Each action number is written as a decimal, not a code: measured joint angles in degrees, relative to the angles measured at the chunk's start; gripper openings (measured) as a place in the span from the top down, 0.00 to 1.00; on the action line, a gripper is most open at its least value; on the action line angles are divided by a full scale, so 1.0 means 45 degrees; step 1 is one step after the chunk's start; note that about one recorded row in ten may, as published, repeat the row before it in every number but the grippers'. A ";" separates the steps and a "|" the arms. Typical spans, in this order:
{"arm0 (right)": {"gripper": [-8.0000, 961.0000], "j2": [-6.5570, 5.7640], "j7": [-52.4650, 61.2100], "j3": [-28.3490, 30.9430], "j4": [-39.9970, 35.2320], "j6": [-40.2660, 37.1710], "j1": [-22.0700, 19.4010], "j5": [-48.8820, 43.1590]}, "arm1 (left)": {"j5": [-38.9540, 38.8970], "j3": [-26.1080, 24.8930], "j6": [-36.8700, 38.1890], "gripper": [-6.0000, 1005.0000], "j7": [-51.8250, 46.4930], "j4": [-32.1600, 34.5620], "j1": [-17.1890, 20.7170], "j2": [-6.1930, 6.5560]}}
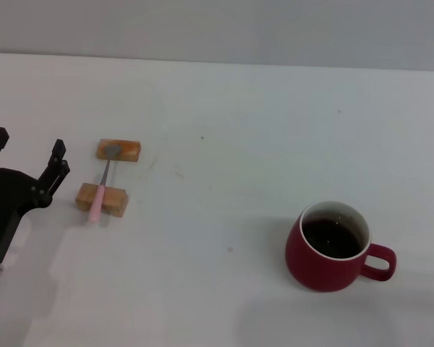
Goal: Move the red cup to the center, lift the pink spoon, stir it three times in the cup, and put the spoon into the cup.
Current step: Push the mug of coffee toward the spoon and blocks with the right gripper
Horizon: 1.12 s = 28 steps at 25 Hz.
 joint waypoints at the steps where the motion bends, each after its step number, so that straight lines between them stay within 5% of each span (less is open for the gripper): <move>1: 0.99 0.0003 -0.0003 -0.0070 0.0000 0.0011 0.0021 0.0000 | 0.0000 0.0000 -0.0025 0.14 0.0000 0.0007 -0.0016 -0.0001; 19: 0.99 0.0037 -0.0323 -0.0409 0.0841 -0.0013 -0.0145 -0.0004 | 0.0029 0.0000 -0.0148 0.14 -0.0010 0.0145 -0.0282 -0.0022; 28: 0.99 0.0043 -0.3286 -0.1178 0.2262 0.1704 -0.0198 -0.2178 | 0.0039 -0.0001 -0.0179 0.14 0.0026 0.0122 -0.0331 0.0010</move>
